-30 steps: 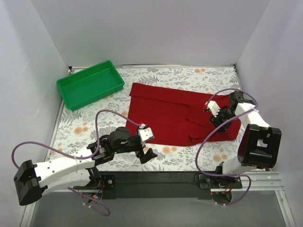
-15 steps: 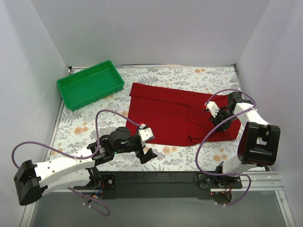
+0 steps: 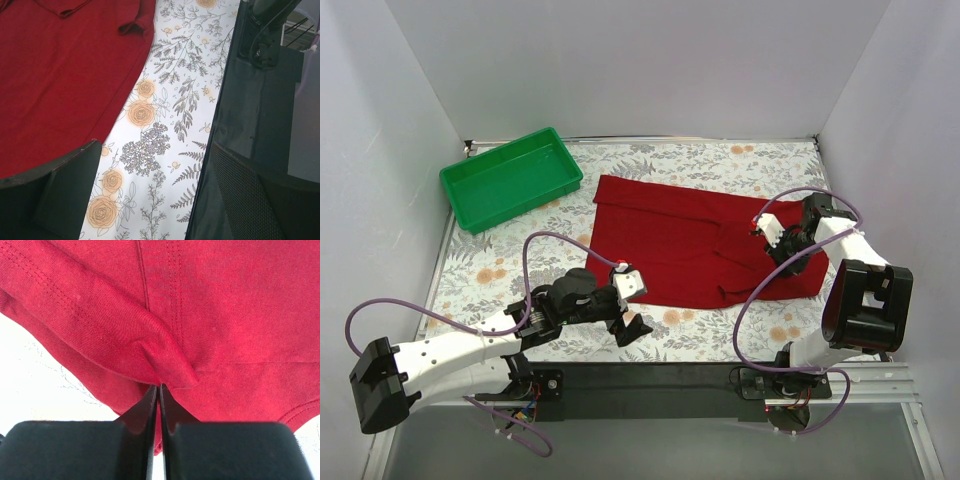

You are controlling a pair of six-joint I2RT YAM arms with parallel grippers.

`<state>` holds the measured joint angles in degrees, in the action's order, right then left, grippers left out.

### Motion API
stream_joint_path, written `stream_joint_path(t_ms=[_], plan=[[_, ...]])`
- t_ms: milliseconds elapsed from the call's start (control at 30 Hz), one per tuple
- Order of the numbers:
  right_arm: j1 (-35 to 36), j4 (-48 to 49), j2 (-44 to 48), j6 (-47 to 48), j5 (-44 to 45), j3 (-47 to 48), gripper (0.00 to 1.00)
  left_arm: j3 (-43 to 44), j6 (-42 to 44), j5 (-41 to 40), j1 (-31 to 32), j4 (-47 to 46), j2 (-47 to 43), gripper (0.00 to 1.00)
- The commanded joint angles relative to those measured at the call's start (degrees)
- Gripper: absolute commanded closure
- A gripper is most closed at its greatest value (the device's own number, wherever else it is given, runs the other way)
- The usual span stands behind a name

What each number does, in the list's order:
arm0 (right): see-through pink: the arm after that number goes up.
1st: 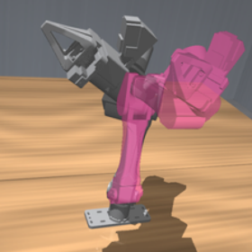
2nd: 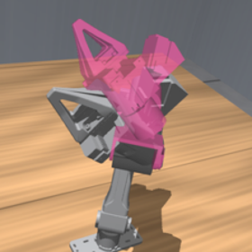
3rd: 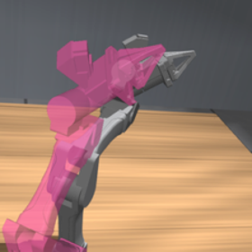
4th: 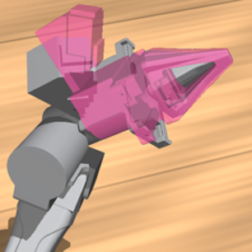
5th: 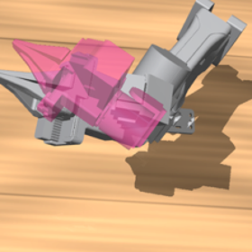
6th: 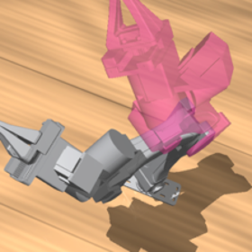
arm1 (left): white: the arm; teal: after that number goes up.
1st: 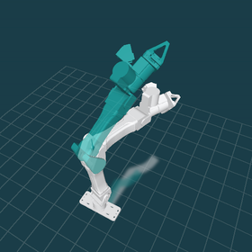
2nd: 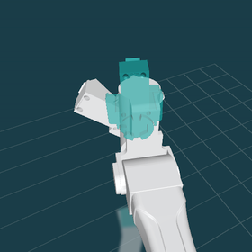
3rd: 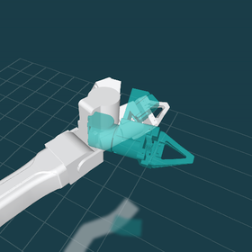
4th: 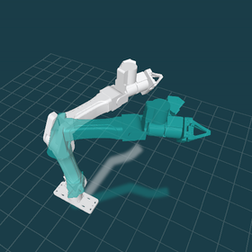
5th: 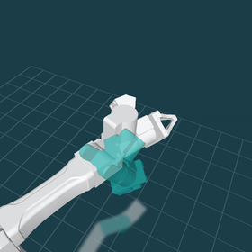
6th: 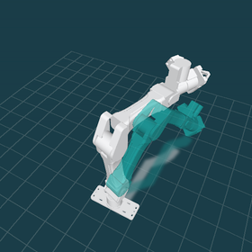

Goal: Fold and stack the t-shirts
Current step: Fold the tshirt

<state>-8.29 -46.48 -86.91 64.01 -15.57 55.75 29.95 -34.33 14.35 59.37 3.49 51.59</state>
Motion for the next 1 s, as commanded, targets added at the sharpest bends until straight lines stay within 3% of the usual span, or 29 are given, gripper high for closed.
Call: stream_joint_path(t_ms=[0,133,400,633,700,800,967], plan=[[-0.3,-1.0,1.3,0.4,-1.0,2.9,0.92,1.8,0.0,0.6,0.2,0.6,0.1,0.16],[-0.4,-1.3,1.9,0.5,-1.7,3.3,0.99,1.7,0.0,0.5,0.2,0.5,0.3,0.16],[-0.4,-6.5,7.7,4.9,-3.5,3.1,0.99,1.5,0.0,-2.9,0.2,0.3,0.4,0.16],[-0.8,-6.6,14.3,5.6,-4.0,0.2,0.99,1.1,-2.6,-13.5,0.2,-0.3,0.1,0.15],[-1.1,-6.7,14.8,5.3,-3.9,-0.3,0.99,1.2,-4.3,-20.7,0.2,0.2,0.4,0.13],[-1.5,-6.5,15.7,4.5,-4.6,0.2,0.99,2.2,-10.1,-29.0,-0.4,2.0,1.3,0.09],[-3.0,-6.3,16.6,3.8,-6.9,0.8,0.99,7.1,-30.4,-33.3,-7.9,12.4,4.7,0.11]])
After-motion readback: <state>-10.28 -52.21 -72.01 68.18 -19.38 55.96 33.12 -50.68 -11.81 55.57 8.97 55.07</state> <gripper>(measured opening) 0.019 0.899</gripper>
